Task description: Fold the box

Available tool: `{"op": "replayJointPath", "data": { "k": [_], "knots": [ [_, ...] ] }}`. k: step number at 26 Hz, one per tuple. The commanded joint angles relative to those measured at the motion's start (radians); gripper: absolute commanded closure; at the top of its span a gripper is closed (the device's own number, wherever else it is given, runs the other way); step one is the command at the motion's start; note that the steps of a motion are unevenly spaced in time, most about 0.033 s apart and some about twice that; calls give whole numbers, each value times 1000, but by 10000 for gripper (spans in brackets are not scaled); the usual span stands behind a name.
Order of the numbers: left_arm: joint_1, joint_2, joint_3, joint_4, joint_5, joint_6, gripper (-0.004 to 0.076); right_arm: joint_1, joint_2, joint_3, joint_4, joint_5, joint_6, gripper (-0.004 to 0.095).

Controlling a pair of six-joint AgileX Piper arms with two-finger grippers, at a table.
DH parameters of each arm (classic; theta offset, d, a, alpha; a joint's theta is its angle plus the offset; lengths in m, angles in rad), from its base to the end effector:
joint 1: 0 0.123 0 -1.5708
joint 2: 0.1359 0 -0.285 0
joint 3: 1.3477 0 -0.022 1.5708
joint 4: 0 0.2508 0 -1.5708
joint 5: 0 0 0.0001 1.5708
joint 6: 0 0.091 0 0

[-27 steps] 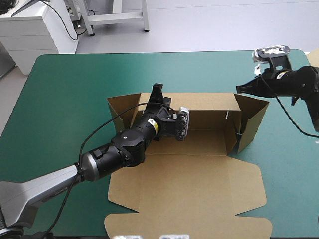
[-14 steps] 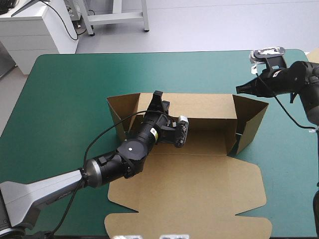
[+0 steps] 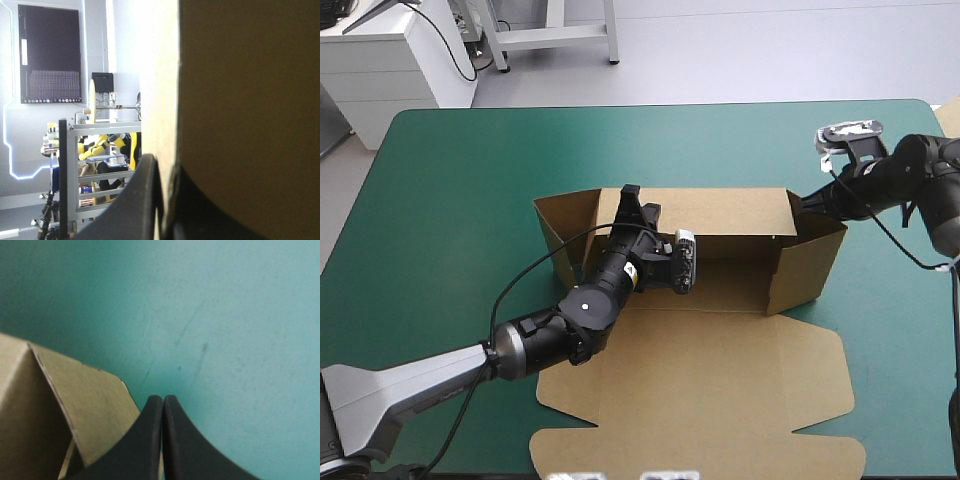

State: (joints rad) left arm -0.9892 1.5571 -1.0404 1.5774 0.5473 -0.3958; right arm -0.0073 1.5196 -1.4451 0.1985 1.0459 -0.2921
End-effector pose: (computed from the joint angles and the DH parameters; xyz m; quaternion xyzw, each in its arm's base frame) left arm 0.2279 -0.2603 0.2894 0.6477 0.5067 0.2765 0.4973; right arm 0.3212 0.0132 0.3555 -0.1113 0.9532 0.0554 0.2756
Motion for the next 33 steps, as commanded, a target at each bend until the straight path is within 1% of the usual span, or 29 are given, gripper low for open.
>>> {"op": "replayJointPath", "data": {
  "k": [1, 6, 8, 12, 16, 17, 19, 22, 24, 25, 26, 28, 29, 30, 32, 33],
  "knots": [
    [0, -19, -4, -62, 22, -79, 731, -8, -71, 28, 56, -36, -41, 923],
    [0, -19, -4, -46, 21, -79, 731, -8, -127, 130, 144, -47, -97, 923],
    [0, -19, -4, -34, 21, -79, 731, -8, -150, 188, 202, -82, -146, 923],
    [0, -19, -4, -19, 21, -79, 731, -8, -191, 320, 352, -208, -246, 923],
    [0, -19, -4, -19, 21, -79, 731, -8, -226, 455, 465, -337, -354, 923],
    [0, -19, -4, -19, 21, -79, 731, -8, -261, 509, 547, -400, -417, 923],
    [0, -19, -4, -19, 21, -79, 731, -8, -289, 537, 578, -438, -441, 923],
    [0, -19, -4, -17, 21, -79, 731, -8, -324, 543, 536, -442, -426, 921],
    [0, -19, -4, -17, 21, -79, 731, -8, -336, 543, 520, -436, -359, 899],
    [0, -19, -4, -17, 21, -79, 731, -8, -345, 543, 514, -431, -327, 864],
    [0, -19, -4, -17, 21, -79, 731, -8, -351, 543, 502, -428, -327, 808],
    [0, -19, -4, -17, 21, -79, 731, -8, -356, 543, 408, -380, -323, 593],
    [0, -19, -4, -17, 23, -79, 731, -8, -356, 543, 369, -347, -323, 502],
    [0, -19, -4, -17, 24, -79, 731, -8, -356, 543, 347, -336, -325, 482],
    [0, -19, -4, -17, 25, -79, 731, -8, -360, 541, 312, -335, -325, 486],
    [0, -19, -4, -17, 25, -79, 731, -8, -363, 538, 295, -315, -325, 486]
  ]
}}
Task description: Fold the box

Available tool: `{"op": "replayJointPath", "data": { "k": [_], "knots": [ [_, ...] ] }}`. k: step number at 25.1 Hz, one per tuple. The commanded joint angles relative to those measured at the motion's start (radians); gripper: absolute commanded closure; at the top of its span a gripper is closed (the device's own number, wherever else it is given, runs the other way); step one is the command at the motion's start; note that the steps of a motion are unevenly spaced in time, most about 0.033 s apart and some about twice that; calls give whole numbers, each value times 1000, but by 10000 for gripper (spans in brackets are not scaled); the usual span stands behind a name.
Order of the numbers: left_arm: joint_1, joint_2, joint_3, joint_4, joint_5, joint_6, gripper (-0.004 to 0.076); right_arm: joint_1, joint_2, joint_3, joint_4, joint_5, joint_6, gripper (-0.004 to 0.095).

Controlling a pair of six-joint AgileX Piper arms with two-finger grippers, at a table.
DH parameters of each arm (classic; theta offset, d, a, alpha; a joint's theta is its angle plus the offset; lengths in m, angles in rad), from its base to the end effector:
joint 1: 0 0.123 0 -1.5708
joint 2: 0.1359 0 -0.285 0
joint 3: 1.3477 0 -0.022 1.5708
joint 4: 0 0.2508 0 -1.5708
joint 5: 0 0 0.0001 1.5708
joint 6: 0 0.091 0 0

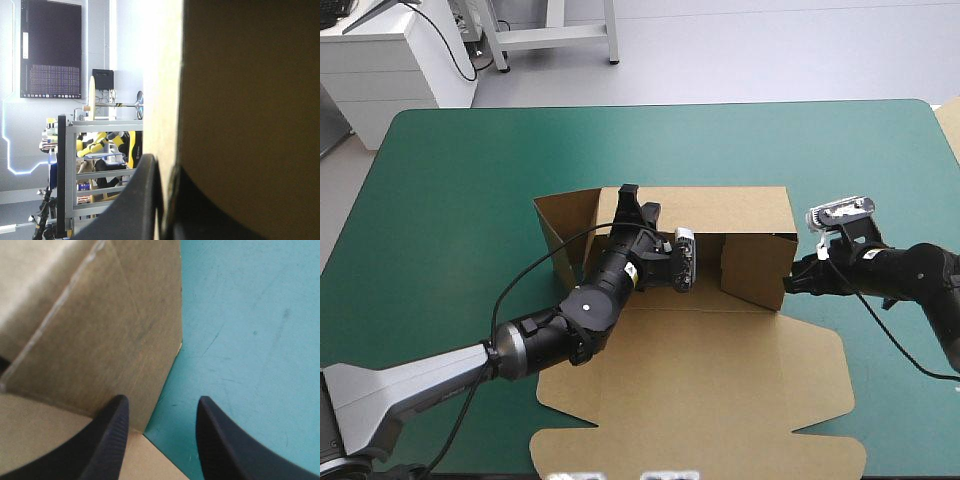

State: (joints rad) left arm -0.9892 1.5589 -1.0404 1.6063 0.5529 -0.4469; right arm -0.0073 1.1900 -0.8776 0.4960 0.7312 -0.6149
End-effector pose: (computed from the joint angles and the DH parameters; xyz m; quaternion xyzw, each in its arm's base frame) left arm 0.2286 -0.2606 0.2901 0.6376 0.5128 0.2736 0.5057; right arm 0.2345 0.0272 0.2977 -0.1575 0.9190 0.1116 0.3438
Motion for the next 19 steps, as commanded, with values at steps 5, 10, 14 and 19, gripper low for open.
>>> {"op": "replayJointPath", "data": {
  "k": [5, 10, 14, 19],
  "knots": [
    [0, -21, -4, -50, 21, -28, 731, -8, -38, -36, 13, 32, -84, 486],
    [0, -21, -4, -48, 21, -28, 731, -8, -38, -36, 152, 29, -230, 486],
    [0, -21, -4, -46, 21, -28, 731, -8, -20, -35, 229, -5, -280, 486],
    [0, -21, -4, -43, 21, -28, 731, -8, 45, -23, 272, -59, -363, 501]
  ]
}}
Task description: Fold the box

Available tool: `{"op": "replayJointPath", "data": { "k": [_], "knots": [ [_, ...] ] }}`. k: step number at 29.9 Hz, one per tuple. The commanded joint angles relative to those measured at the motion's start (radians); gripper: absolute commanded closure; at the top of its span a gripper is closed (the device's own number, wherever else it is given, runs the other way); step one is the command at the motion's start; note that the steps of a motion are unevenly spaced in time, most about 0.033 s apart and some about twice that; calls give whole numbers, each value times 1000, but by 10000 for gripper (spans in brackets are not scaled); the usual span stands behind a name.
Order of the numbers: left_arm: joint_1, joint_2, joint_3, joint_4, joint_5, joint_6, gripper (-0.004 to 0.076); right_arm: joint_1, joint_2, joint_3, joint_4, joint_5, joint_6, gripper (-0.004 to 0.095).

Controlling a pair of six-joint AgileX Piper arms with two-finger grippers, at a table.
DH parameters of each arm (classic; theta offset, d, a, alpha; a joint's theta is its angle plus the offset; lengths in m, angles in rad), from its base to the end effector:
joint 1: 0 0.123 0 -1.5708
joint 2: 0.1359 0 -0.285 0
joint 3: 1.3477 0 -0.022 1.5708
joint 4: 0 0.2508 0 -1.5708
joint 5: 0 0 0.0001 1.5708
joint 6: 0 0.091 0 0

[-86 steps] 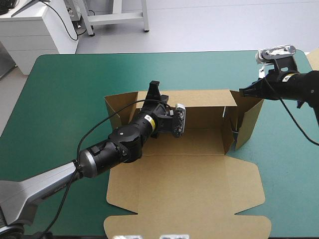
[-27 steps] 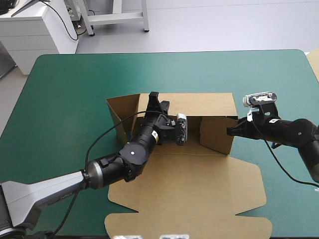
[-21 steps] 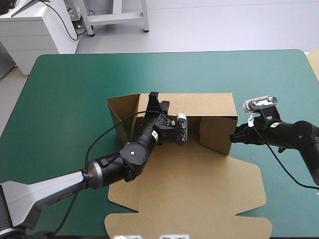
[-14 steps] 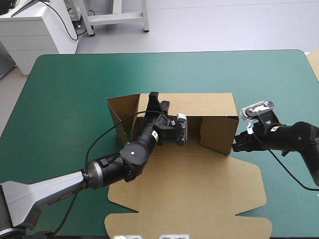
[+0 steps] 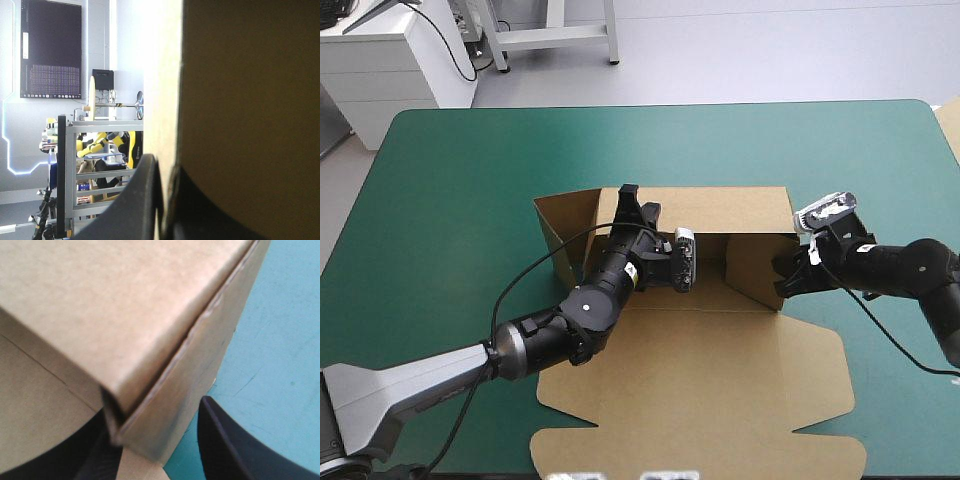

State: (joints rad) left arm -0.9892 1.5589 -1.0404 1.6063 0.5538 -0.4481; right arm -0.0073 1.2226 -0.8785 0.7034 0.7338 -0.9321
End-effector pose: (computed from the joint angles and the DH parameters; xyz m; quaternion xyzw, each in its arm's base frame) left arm 0.2286 -0.2605 0.2902 0.6371 0.5133 0.2737 0.5057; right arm 0.2419 0.0377 0.2970 -0.2409 0.8850 0.1408 0.3726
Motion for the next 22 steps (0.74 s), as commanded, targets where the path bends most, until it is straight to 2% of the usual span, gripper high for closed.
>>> {"op": "replayJointPath", "data": {
  "k": [1, 4, 7, 9, 13, 18, 20, 22],
  "knots": [
    [0, -21, -4, -43, 20, -27, 731, -8, 28, -20, 90, -69, -46, 523],
    [0, -21, -4, -43, 18, -27, 731, -8, 60, -10, 177, -92, -77, 664],
    [0, -21, -4, -43, 18, -27, 731, -8, 83, -11, 244, -92, -138, 934],
    [0, -21, -4, -43, 18, -27, 731, 1, 85, -11, 253, -97, -139, 900],
    [0, -21, -4, -43, 18, -27, 731, 55, 85, -11, 245, -119, -139, 905],
    [0, -21, -4, -43, 18, -27, 730, 147, 85, -11, 176, -190, -99, 905],
    [0, -21, -4, -43, 18, -27, 713, 173, 85, -11, 134, -229, -52, 905],
    [0, -21, -4, -43, 18, -27, 655, 190, 85, -11, 89, -267, -2, 905]
  ]
}}
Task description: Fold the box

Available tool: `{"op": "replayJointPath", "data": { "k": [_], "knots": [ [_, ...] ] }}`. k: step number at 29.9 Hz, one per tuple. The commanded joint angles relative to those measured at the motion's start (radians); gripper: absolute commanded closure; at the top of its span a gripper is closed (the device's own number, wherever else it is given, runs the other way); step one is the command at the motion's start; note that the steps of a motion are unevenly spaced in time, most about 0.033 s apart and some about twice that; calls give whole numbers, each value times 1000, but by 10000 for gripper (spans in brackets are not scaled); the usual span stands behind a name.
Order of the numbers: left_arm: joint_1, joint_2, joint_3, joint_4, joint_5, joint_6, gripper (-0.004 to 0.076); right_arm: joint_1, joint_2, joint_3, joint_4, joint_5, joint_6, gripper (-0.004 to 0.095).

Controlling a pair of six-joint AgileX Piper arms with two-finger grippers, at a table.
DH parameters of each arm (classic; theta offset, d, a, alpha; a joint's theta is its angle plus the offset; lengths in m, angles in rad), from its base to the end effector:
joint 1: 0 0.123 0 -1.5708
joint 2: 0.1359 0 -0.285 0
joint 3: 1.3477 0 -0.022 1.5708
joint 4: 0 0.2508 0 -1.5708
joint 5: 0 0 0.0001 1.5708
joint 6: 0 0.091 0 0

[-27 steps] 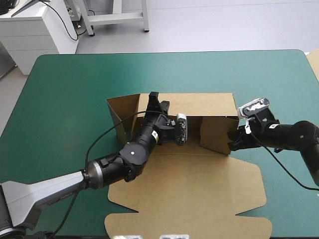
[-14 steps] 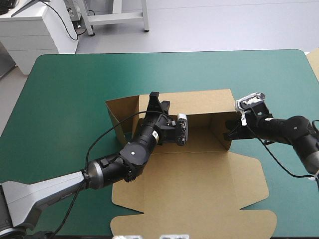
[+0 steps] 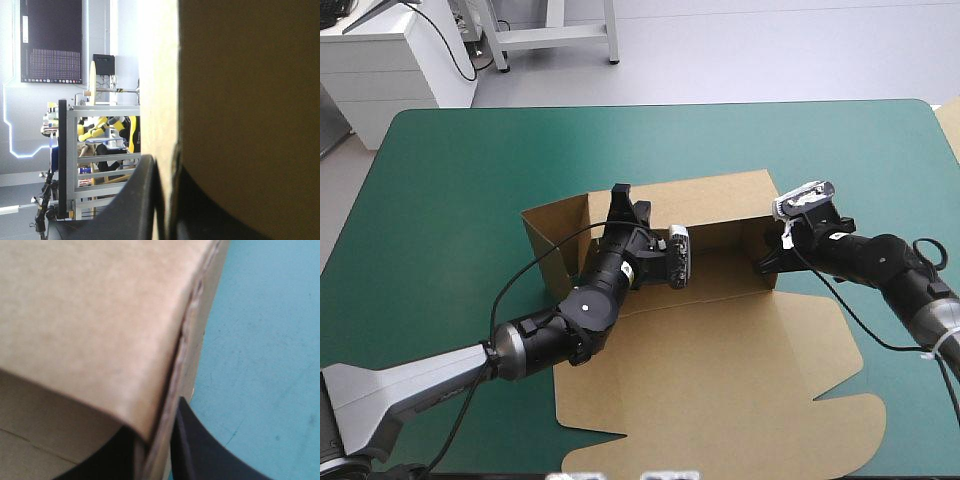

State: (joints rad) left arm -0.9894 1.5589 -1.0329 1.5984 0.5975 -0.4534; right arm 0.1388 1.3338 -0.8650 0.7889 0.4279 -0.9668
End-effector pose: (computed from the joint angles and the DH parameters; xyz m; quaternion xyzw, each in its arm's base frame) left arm 0.2297 -0.2562 0.2885 0.6266 0.5254 0.2879 0.4985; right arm 0.2727 0.0652 0.2780 -0.2242 0.8688 0.1165 0.4258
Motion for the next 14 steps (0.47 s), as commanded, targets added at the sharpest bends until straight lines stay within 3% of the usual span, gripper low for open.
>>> {"op": "replayJointPath", "data": {
  "k": [1, 4, 7, 10, 14],
  "knots": [
    [1, -21, -11, -35, -26, -22, 621, 47, -26, -24, -12, 30, 50, 905],
    [1, -21, -11, -30, -26, -31, 481, 46, -26, -24, -28, 7, 72, 905],
    [1, -21, -11, 10, -35, -137, 377, 46, -20, -24, -55, -30, 105, 905],
    [-22, -28, -11, 57, -22, -238, 368, 46, 10, -24, -103, -69, 158, 905],
    [-82, -58, -11, 104, -14, -240, 368, 46, 63, -28, -106, -79, 160, 905]
  ]
}}
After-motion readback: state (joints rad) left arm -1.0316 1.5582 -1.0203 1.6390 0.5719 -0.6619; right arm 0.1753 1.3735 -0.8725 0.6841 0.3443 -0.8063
